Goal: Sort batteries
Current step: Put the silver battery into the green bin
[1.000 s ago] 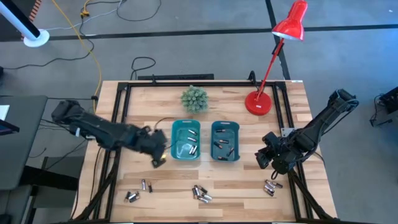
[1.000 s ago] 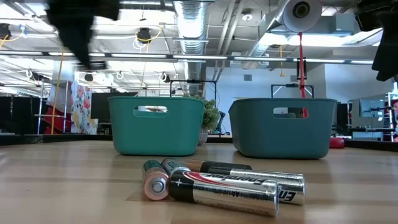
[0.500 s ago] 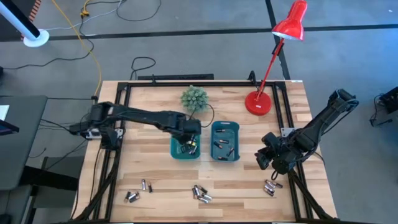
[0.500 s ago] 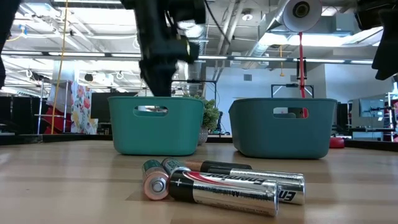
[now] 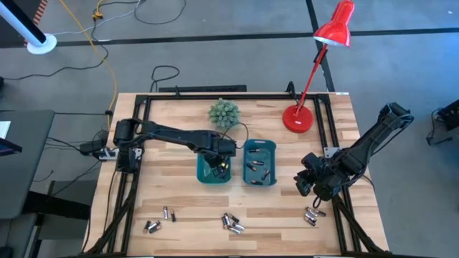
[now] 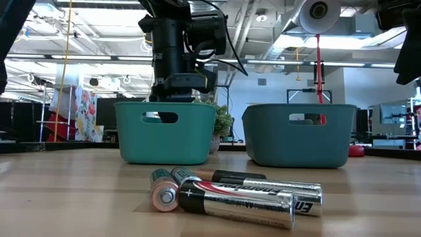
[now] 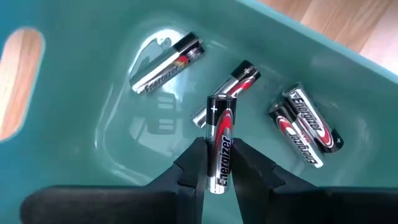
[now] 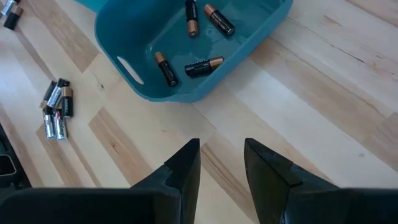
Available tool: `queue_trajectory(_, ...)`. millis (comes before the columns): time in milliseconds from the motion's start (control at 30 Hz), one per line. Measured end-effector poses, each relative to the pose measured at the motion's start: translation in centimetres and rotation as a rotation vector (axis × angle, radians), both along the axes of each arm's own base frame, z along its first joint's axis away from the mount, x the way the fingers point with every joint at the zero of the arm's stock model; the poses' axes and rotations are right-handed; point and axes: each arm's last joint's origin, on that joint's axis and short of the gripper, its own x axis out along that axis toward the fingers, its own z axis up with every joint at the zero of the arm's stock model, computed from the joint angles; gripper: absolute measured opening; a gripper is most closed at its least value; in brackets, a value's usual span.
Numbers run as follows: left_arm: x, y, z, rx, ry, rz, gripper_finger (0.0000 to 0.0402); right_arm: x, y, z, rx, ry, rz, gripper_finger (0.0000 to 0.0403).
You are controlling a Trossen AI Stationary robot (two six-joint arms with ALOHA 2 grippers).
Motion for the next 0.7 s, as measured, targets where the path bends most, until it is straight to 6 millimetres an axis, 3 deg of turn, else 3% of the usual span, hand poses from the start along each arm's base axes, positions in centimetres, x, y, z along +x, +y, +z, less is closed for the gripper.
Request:
queue_trajectory(467, -0.1, 0.1, 0.2, -0.016, -0.011, 0.097, 0.0155, 0.0, 0.0, 0.0, -0.015, 0.004, 0.022, 0.0140)
queue_trajectory(700, -1.7, -0.7, 3.6, 0.028, -0.097, 0.307, 0.0149, 0.0, 0.0, 0.0, -0.022, 0.005, 0.030, 0.0140)
